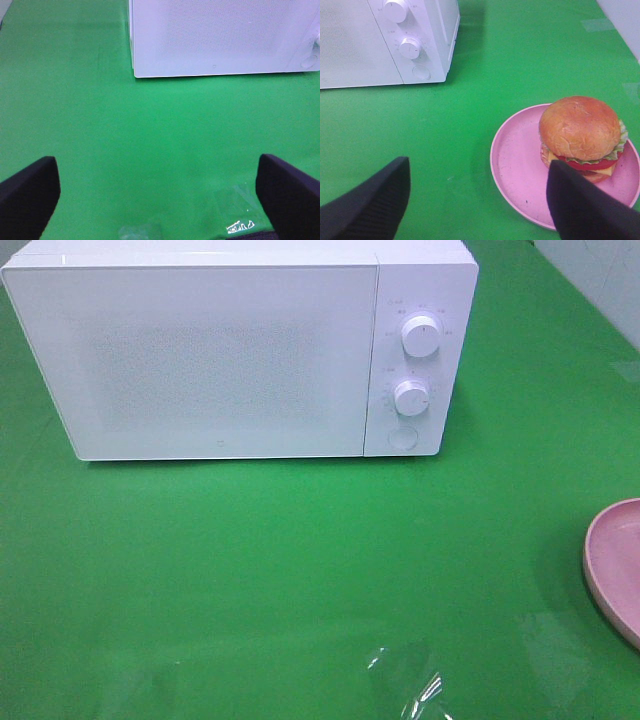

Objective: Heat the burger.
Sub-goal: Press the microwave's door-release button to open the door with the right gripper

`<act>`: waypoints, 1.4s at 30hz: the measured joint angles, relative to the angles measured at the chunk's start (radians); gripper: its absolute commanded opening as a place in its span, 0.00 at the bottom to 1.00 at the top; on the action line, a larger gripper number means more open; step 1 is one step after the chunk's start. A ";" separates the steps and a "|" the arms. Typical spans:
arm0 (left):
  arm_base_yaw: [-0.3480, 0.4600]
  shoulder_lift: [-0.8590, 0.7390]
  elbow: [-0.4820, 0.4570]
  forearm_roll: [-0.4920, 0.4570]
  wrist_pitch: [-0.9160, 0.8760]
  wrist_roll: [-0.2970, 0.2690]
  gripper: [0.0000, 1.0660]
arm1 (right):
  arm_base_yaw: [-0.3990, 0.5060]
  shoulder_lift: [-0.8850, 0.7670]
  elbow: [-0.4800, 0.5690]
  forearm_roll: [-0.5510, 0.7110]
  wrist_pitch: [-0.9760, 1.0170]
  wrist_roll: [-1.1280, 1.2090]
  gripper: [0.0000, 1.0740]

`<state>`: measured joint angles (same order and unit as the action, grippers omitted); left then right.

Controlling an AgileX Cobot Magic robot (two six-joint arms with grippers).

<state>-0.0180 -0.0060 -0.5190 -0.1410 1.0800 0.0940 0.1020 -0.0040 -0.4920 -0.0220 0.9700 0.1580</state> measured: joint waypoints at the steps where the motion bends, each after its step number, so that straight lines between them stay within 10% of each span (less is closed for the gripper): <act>1: 0.000 0.000 0.000 0.000 0.000 0.000 0.93 | 0.000 0.000 0.000 0.000 0.000 0.000 0.68; 21: 0.000 0.000 0.000 0.000 0.000 0.000 0.93 | 0.000 0.008 -0.021 0.000 -0.008 0.000 0.68; 42: 0.000 0.000 0.000 0.000 0.000 0.000 0.93 | 0.000 0.357 -0.033 0.000 -0.324 0.000 0.68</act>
<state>-0.0180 -0.0060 -0.5190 -0.1410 1.0800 0.0940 0.1020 0.3530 -0.5250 -0.0220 0.6460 0.1580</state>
